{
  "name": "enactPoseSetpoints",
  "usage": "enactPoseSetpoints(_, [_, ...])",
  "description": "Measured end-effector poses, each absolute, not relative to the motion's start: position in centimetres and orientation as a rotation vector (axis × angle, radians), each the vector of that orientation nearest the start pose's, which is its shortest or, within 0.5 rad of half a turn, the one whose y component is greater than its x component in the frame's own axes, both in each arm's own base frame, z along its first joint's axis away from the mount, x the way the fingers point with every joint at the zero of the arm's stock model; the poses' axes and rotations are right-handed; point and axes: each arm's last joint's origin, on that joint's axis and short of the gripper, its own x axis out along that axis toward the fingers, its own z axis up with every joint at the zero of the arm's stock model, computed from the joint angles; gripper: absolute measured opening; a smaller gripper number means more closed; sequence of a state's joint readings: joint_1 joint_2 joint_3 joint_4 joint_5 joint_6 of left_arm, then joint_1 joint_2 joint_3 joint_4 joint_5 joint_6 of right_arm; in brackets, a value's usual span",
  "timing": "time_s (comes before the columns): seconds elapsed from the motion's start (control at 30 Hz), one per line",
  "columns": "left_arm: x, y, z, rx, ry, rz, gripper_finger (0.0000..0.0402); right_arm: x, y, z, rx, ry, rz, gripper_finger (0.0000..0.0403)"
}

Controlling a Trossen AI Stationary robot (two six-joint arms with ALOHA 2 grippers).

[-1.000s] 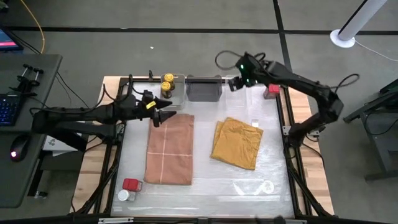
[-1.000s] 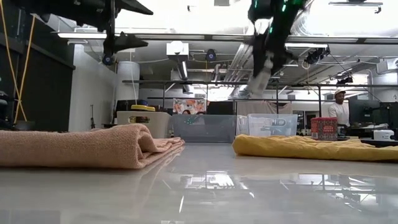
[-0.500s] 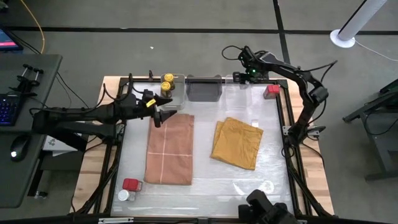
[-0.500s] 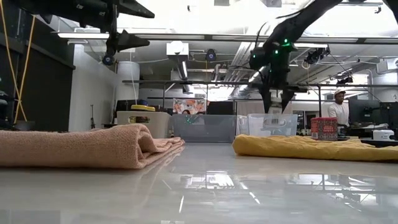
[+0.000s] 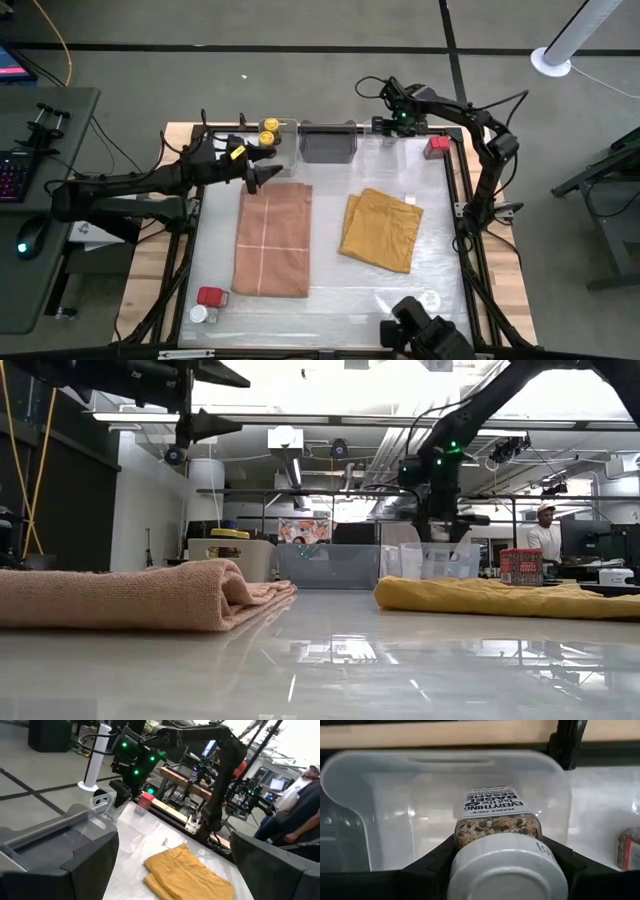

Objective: Sort spices by type
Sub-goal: Put the top white seasoning bottle into the transparent bin, then put the white seasoning bottle into the transparent bin

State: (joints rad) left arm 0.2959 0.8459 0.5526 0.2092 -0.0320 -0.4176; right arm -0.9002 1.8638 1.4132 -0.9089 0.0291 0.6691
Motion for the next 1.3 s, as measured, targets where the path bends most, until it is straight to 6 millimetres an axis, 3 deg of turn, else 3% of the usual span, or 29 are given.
enactPoseSetpoints(0.23, [18.4,5.8,28.0,-0.449,0.008,0.351,0.0365,22.0,-29.2,20.6,1.100,1.001,-1.196,0.0240])
enactPoseSetpoints(0.5, [18.4,5.9,28.0,-0.449,0.005,0.364,0.0365,21.8,-29.2,20.6,1.078,1.038,-1.127,0.0248])
enactPoseSetpoints(0.63, [18.4,5.9,28.0,-0.448,0.002,0.376,0.0365,21.7,-29.1,21.5,1.065,1.080,-1.128,0.0248])
enactPoseSetpoints(0.87, [18.3,6.2,28.0,-0.438,0.000,0.396,0.0365,22.0,-29.6,25.4,0.993,1.074,-1.115,0.0250])
enactPoseSetpoints(1.13, [17.9,6.1,28.3,-0.440,-0.003,0.363,0.0365,22.2,-29.0,33.1,0.832,1.031,-1.028,0.0250])
enactPoseSetpoints(1.3, [18.0,4.9,28.2,-0.470,0.268,0.364,0.0365,22.2,-26.4,37.9,0.677,0.916,-0.999,0.0250])
